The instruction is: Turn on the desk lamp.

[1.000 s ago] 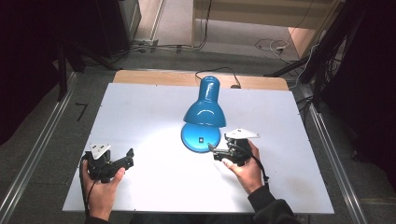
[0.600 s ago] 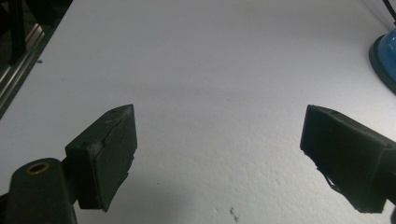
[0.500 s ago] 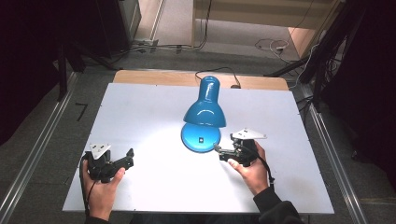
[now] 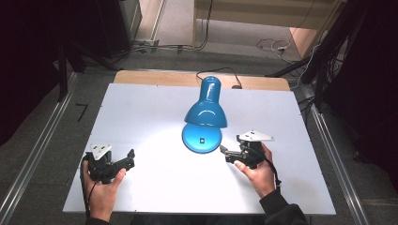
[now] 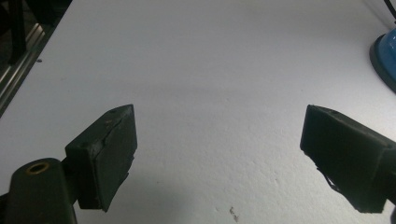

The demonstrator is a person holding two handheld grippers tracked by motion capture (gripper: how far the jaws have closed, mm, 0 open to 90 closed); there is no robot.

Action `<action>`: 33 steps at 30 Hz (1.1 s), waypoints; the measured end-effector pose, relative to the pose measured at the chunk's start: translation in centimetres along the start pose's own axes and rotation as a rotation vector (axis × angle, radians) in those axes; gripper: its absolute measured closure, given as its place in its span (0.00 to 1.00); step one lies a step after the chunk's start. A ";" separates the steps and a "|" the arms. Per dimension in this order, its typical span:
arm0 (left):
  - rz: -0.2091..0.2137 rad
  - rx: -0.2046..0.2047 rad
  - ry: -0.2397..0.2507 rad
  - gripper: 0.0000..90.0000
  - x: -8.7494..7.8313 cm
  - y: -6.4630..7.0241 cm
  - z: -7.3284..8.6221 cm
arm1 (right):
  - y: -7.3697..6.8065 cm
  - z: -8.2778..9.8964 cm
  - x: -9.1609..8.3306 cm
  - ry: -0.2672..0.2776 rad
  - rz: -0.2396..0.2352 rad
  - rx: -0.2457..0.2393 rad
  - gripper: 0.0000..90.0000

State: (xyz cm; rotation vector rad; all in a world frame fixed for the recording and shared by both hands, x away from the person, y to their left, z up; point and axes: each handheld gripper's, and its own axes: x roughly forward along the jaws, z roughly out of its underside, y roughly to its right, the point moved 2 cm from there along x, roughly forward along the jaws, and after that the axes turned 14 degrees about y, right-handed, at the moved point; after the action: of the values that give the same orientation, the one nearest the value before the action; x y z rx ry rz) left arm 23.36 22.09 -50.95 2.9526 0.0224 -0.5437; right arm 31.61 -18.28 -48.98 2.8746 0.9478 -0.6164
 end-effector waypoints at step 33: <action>0.001 -0.006 -0.002 0.13 0.0 0.0 0.0 | 2.8 0.7 -2.5 0.006 0.050 0.031 0.21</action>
State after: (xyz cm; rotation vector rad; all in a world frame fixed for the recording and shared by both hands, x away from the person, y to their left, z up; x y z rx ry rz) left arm 23.32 22.07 -50.99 2.9456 0.0221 -0.5459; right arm 31.17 -22.11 -48.83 2.9191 0.8722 -0.6234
